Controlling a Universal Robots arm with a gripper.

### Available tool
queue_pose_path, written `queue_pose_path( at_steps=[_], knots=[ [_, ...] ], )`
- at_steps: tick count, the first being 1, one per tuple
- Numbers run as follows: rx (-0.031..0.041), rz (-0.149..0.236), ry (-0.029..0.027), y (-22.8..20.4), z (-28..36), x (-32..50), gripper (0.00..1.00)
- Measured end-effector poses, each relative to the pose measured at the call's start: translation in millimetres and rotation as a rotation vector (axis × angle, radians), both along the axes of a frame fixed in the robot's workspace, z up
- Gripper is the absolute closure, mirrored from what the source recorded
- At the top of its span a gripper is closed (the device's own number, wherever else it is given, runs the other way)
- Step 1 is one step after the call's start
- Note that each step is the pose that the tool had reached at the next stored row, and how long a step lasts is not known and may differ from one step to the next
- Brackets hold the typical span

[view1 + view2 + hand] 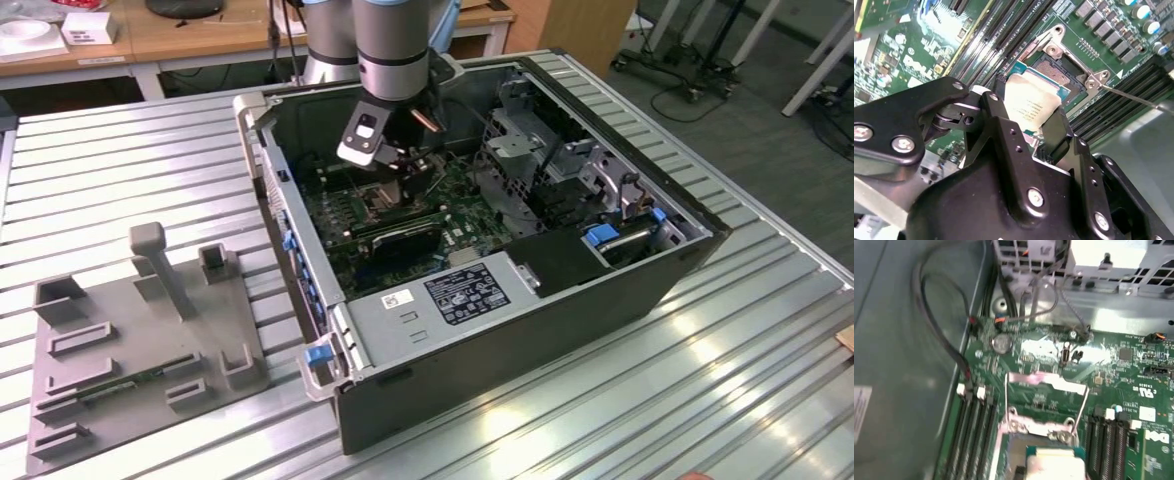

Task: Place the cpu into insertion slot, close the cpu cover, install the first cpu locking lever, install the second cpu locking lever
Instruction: 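Place the cpu into insertion slot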

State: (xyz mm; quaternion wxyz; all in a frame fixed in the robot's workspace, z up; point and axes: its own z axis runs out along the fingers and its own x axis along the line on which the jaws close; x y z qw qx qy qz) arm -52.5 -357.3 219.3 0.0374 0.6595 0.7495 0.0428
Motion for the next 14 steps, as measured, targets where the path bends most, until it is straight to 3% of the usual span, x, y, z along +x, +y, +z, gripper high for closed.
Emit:
queue_pose_path(
  at_steps=[3, 10, 14],
  knots=[
    [0.0000, -0.038, 0.0001, -0.1, 0.0, 0.0, 0.46],
    [0.0000, -0.042, 0.0000, 1.0, 0.0, -0.1, 0.46],
    [0.0002, -0.064, -0.0001, 2.1, -0.1, 0.0, 0.46]
  ],
)
